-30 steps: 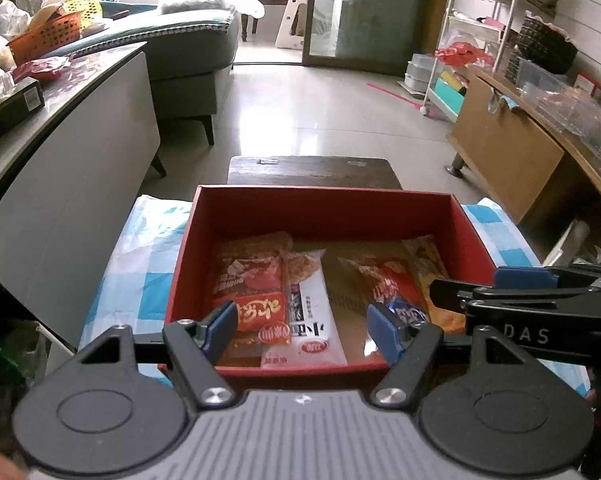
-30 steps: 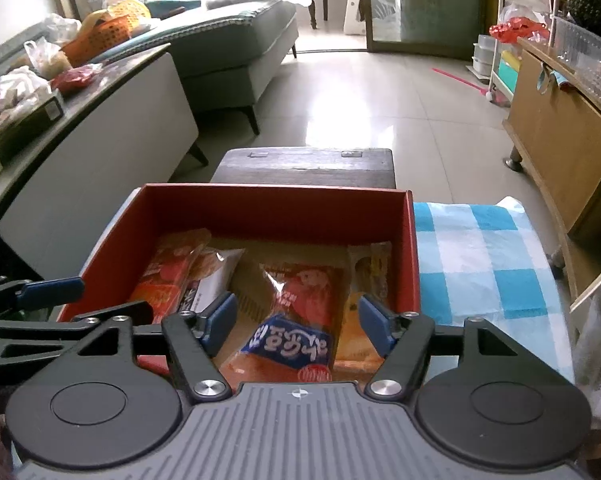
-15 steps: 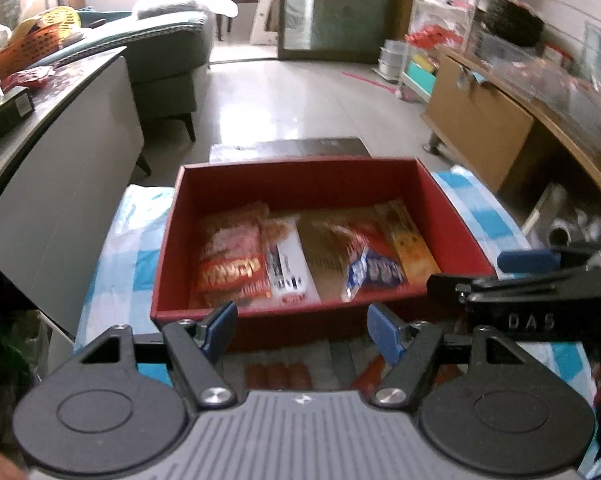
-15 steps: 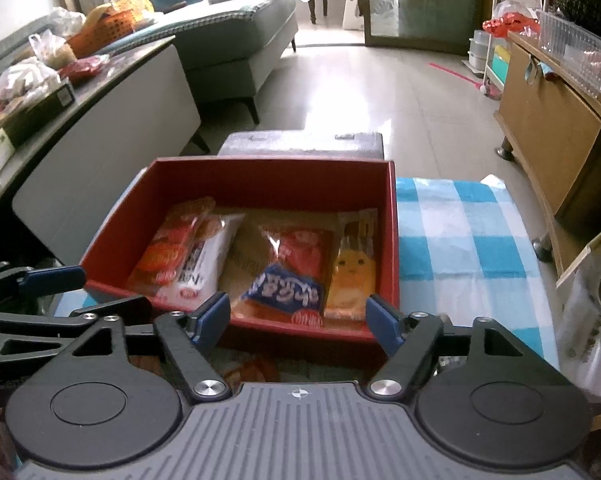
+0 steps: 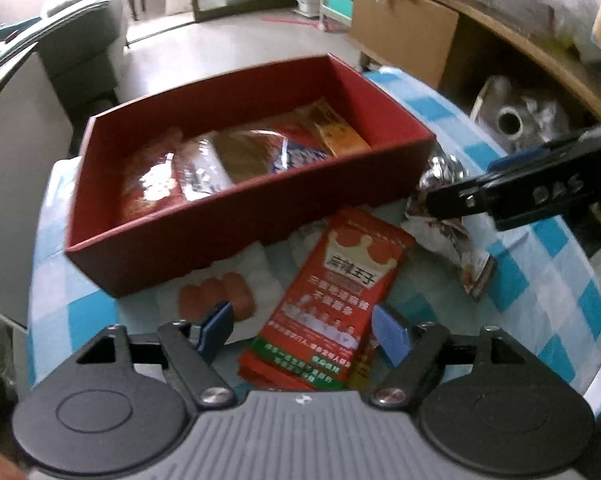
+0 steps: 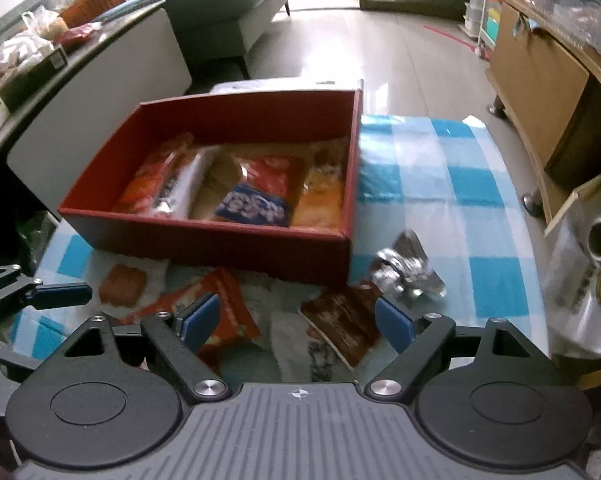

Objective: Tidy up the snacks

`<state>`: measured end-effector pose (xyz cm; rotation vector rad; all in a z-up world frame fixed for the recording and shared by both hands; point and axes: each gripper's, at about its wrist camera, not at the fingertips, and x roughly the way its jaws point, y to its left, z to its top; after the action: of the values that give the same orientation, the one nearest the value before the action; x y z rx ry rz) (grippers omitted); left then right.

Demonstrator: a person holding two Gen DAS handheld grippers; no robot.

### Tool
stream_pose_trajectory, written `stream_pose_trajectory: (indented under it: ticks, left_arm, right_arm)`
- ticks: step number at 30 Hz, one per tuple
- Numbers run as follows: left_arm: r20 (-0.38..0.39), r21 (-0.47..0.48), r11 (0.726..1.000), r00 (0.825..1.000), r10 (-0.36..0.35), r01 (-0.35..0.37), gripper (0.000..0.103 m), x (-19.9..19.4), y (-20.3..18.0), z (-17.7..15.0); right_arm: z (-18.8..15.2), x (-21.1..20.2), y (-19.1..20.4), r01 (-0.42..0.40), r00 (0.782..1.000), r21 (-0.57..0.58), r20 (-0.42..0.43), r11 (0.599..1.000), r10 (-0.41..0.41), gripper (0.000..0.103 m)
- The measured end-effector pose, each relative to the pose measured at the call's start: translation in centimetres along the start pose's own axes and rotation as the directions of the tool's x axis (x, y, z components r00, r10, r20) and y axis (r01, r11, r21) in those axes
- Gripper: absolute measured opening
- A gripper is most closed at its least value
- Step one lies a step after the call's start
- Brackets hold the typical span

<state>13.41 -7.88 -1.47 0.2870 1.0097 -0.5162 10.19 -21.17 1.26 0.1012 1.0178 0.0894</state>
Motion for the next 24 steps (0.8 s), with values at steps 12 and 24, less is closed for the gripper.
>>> stream_pose_trajectory:
  ticks: [12,24]
  left_arm:
    - [-0.034,0.041,0.999,0.999,0.034,-0.033,0.055,3.3,-2.4,0.8]
    - [-0.05,-0.058,0.998,0.998,-0.03,0.027,0.048,1.3,-0.8,-0.2]
  right_arm:
    - [-0.5,2.0,-5.2,0.034,0.997,0.099,-0.075,0.995,-0.027,0.094]
    - [0.8,5.5,-6.5,0.119,0.989,0.245,-0.112,0.962,-0.094,0.095]
